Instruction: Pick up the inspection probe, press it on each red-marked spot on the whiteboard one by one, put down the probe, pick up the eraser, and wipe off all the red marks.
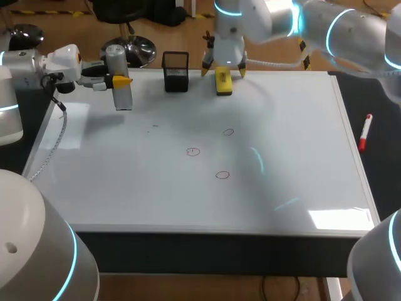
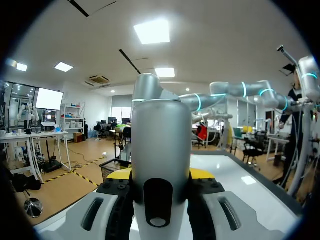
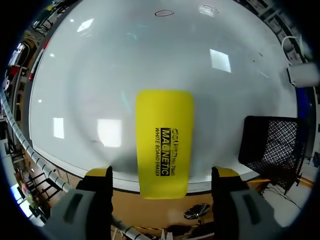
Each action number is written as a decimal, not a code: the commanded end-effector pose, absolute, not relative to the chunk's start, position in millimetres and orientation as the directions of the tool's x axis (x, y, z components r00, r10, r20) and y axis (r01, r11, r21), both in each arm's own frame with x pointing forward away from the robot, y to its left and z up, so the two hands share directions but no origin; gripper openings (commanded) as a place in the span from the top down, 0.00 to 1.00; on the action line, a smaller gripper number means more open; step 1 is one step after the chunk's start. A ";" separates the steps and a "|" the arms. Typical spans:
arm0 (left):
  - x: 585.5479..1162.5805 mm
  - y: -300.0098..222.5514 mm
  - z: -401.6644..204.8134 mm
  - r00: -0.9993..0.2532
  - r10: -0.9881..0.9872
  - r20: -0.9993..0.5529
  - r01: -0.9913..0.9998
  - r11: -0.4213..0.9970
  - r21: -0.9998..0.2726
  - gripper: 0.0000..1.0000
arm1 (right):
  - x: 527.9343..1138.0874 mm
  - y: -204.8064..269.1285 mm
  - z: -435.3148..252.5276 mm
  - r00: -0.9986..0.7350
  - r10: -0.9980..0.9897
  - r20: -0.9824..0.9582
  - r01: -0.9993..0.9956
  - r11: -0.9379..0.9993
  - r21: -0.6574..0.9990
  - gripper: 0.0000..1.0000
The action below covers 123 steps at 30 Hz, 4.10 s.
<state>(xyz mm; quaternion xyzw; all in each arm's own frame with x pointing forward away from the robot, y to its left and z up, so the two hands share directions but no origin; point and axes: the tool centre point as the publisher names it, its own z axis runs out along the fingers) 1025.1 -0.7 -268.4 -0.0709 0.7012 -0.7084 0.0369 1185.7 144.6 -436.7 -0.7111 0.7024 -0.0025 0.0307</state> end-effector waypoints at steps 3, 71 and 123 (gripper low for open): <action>1025.1 -0.5 -267.5 -0.987 -0.151 0.048 -0.046 -0.014 -0.999 1.00 | 1182.1 144.3 -445.3 0.023 -0.999 -0.033 -0.999 -0.021 -0.039 0.56; 1025.1 -0.5 -267.5 -0.987 -0.151 0.048 -0.046 -0.014 -0.999 1.00 | 1104.3 120.4 -327.1 -0.104 -0.994 0.011 -0.995 0.104 0.006 1.00; 1025.1 -0.5 -267.5 -0.987 -0.151 0.048 -0.046 -0.014 -0.999 1.00 | 996.4 -47.4 -319.5 -0.497 -0.868 0.014 -0.865 0.493 -0.094 1.00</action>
